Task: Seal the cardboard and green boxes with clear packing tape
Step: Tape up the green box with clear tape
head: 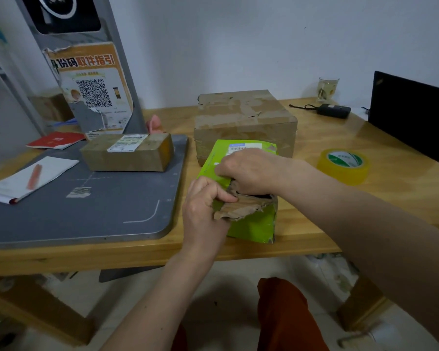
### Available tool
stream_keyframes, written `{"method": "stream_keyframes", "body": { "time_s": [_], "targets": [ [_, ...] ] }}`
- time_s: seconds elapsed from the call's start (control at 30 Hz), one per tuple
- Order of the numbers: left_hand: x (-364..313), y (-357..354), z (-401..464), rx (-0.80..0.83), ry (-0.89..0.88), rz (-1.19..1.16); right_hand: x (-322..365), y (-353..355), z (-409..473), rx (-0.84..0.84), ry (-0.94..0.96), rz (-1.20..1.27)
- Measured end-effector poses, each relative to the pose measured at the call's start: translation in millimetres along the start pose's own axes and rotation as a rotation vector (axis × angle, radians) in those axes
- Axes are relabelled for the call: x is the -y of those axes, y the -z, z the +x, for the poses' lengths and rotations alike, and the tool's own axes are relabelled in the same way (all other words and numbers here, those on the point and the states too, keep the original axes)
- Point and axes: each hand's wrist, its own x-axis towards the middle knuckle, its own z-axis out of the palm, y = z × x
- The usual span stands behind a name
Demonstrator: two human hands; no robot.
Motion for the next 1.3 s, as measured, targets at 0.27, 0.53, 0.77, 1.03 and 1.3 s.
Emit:
{"method": "stream_keyframes", "body": {
  "time_s": [0.27, 0.53, 0.77, 1.03, 1.3],
  "targets": [
    [1, 1, 0, 0.022, 0.028, 0.005, -9, 8, -22, -0.044, -0.012, 0.125],
    [2, 3, 3, -0.037, 0.039, 0.010, -8, 1, -19, -0.371, 0.395, -0.085],
    [-14, 14, 18, 0.157, 0.125, 0.019, -8, 12, -52, -0.367, -0.125, 0.684],
    [-27, 5, 41, 0.230, 0.415, 0.032, -1, -7, -73, -0.539, -0.487, 1.048],
    [-28, 8, 40, 0.322, 0.249, 0.231, 2, -14, -66, -0.459, -0.479, 0.883]
  ]
}}
